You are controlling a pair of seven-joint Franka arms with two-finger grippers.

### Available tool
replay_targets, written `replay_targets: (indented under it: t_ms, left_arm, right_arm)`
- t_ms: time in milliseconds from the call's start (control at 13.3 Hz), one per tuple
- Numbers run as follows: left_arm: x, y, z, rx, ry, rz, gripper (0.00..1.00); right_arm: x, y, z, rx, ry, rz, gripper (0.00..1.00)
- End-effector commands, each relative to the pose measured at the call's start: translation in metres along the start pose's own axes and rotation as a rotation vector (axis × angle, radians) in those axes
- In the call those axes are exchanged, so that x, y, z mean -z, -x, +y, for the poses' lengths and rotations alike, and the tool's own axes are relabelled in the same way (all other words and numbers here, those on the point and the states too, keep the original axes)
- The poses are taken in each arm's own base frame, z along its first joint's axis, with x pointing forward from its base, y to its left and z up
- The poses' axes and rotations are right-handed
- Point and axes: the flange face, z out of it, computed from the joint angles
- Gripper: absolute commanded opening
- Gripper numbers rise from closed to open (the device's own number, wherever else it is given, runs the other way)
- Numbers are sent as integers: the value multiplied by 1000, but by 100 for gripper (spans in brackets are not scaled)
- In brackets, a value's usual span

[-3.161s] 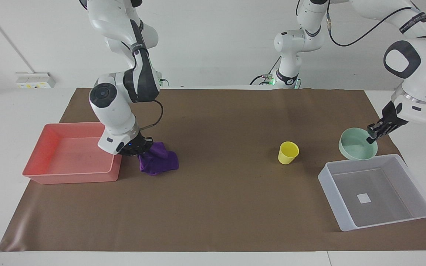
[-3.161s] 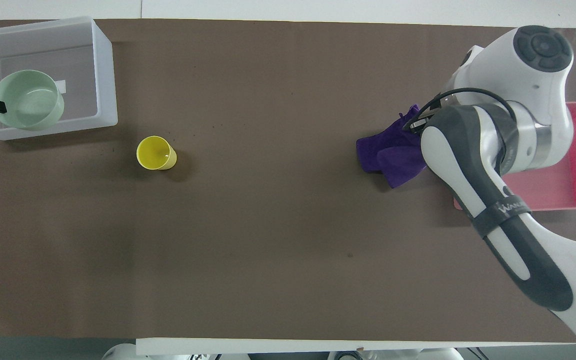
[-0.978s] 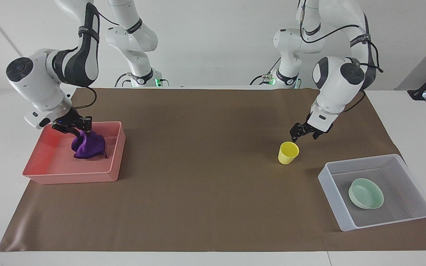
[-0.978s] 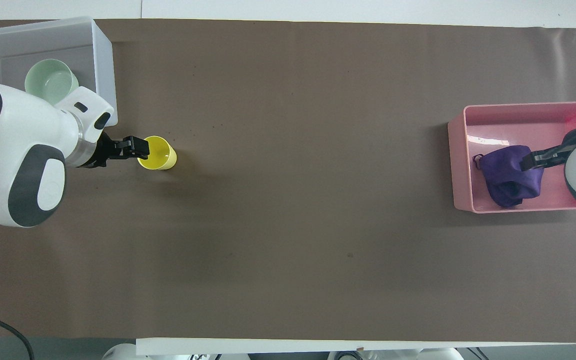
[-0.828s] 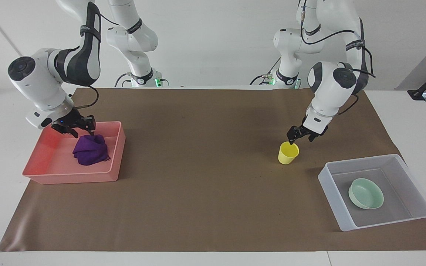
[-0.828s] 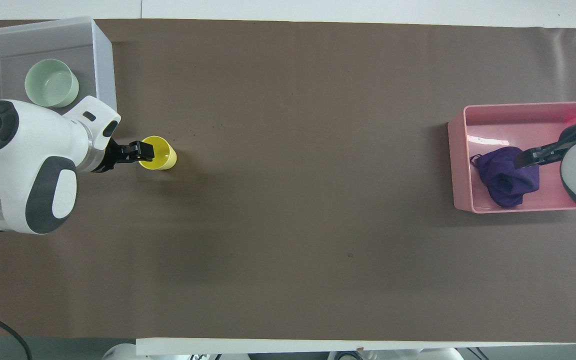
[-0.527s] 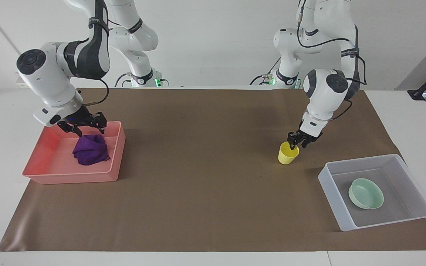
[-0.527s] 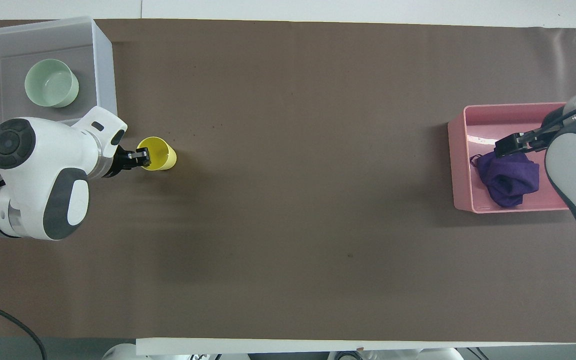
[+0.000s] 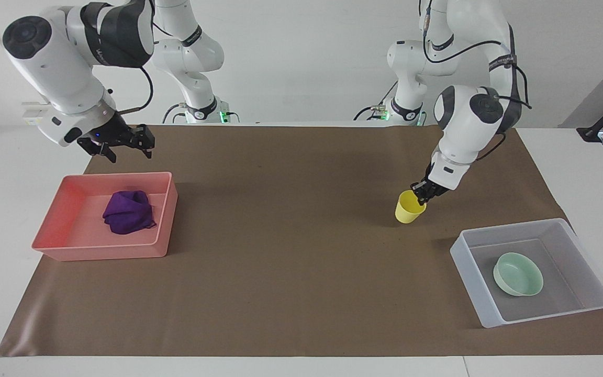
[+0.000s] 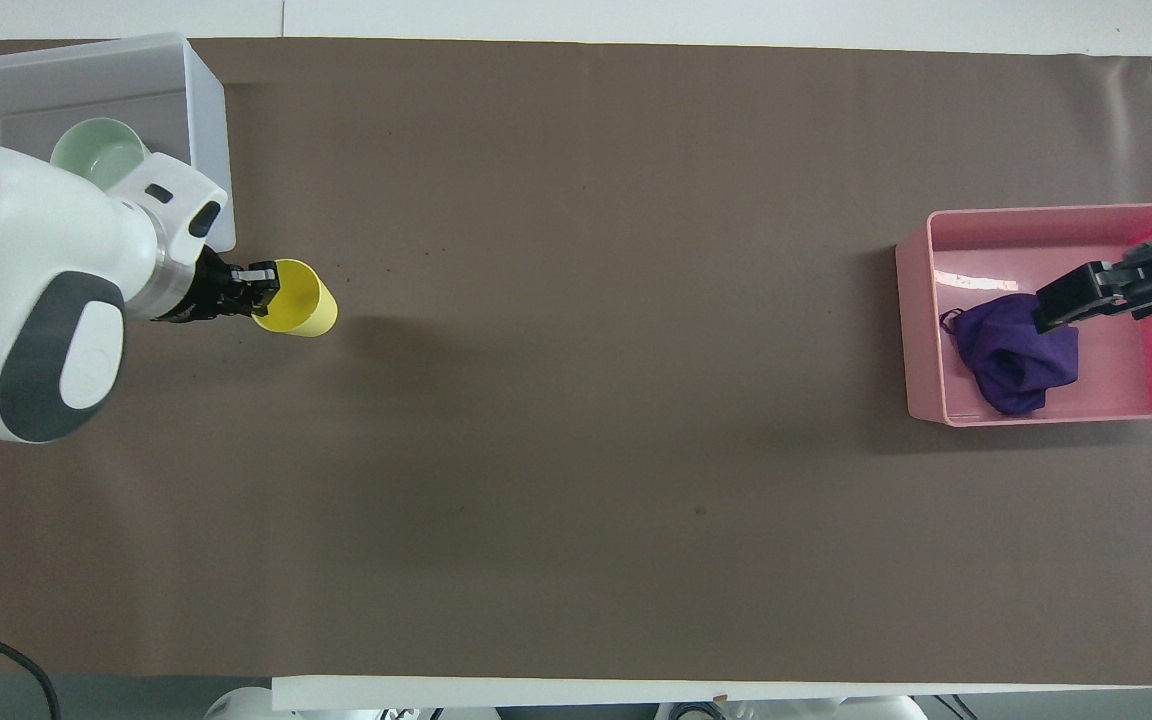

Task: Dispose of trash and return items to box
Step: 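Lift the yellow cup and place it into the green bowl in the white box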

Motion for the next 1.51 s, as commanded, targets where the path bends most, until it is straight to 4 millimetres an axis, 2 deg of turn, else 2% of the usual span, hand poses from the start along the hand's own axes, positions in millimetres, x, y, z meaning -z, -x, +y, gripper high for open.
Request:
replay_targets:
  t_ms: [0,75,151,226,301,376,452,602,753,828,903,978,1054,1204,1280,1430]
  left_arm:
    - [75,-68,-46,111,-6,42,0]
    - [71,-96,-73,162,-14,47,0]
    - [57,-126,-107,212,-21,57,0]
    - [48,-152,-133,213,-21,99,0]
    - [35,-171,-166,242,-20,136,0]
    - [25,-183,-184,260,-18,171,0]
    - [3,-194,-194,243,-23,194,0]
    - [-23,-207,-209,230,-28,229,0]
    - [-69,-202,-212,182,-38,213,0]
    - [-82,-195,-207,143,-39,215,1]
    - [-83,-193,-207,135,-41,209,17]
    - [-81,-193,-206,135,-42,200,69]
    - [-66,-190,-202,125,-55,188,84]
    - [1,-162,-180,85,-61,162,100]
    - [19,-141,-155,49,-64,115,100]
    - [23,-80,-123,-18,-155,25,100]
  right_arm:
    - [30,20,-6,5,-6,27,100]
    - [34,25,-7,8,-6,24,100]
    - [36,28,-8,8,-23,18,100]
    - [36,29,-9,7,-55,17,100]
    - [42,32,-8,6,-64,20,100]
    - [46,33,-7,6,-62,23,100]
    - [45,34,-7,4,-64,17,100]
    - [42,34,-10,7,-63,14,100]
    - [39,36,-11,10,-64,9,100]
    - [36,36,-9,8,-53,9,100]
    - [34,36,-8,4,-50,18,100]
    - [35,36,-7,1,-48,22,100]
    - [35,36,-5,-1,-48,30,100]
    - [35,37,-5,-1,-47,28,100]
    - [35,37,-5,-2,-47,30,100]
    - [33,37,-4,-3,-46,28,100]
